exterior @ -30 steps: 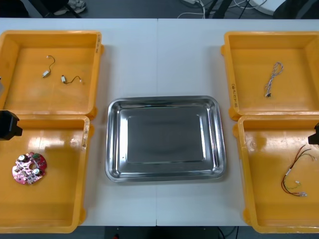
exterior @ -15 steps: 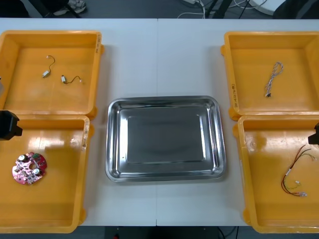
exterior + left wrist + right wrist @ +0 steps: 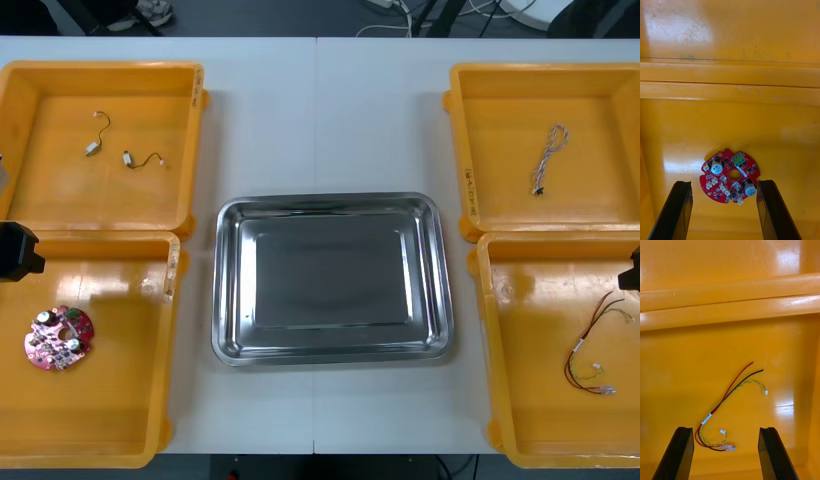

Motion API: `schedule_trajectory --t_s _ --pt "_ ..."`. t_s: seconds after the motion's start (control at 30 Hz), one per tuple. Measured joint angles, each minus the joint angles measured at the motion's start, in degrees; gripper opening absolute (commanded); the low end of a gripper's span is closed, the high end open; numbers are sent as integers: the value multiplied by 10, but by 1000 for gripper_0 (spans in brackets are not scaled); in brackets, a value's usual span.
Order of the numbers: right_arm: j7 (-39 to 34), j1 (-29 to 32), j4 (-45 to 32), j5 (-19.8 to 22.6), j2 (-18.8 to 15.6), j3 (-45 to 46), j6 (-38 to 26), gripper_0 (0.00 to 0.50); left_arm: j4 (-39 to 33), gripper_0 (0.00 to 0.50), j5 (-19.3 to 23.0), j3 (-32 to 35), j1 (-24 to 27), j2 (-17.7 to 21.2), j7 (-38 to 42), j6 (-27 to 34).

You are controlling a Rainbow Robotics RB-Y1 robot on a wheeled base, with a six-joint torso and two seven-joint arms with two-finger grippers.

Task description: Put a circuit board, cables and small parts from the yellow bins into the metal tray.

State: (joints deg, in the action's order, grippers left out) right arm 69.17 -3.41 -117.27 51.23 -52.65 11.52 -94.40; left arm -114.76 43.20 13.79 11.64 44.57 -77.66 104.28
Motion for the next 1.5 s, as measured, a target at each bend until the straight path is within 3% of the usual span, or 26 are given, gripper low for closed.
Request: schedule_trajectory --t_s 1.5 --pt "0 0 0 0 0 0 0 500 0 500 0 0 0 0 0 0"
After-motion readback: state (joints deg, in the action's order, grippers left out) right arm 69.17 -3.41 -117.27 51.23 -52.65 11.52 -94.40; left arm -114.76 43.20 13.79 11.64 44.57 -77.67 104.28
